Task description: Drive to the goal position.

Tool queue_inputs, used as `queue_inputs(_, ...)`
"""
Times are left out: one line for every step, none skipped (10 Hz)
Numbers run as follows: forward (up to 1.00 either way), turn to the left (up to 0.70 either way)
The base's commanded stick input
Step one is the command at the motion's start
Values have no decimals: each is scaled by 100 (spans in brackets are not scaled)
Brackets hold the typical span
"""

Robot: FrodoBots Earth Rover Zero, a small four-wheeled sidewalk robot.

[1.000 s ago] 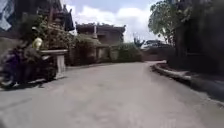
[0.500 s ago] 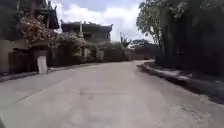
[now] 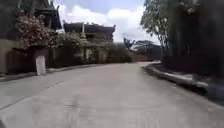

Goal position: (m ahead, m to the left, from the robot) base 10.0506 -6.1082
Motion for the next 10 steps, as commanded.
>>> queue_inputs(100, 0)
queue_inputs(100, 0)
queue_inputs(100, -1)
queue_inputs(100, -2)
queue_inputs(100, -20)
queue_inputs(100, -39)
queue_inputs(100, -40)
queue_inputs(100, -40)
queue_inputs(100, -40)
queue_inputs(100, -13)
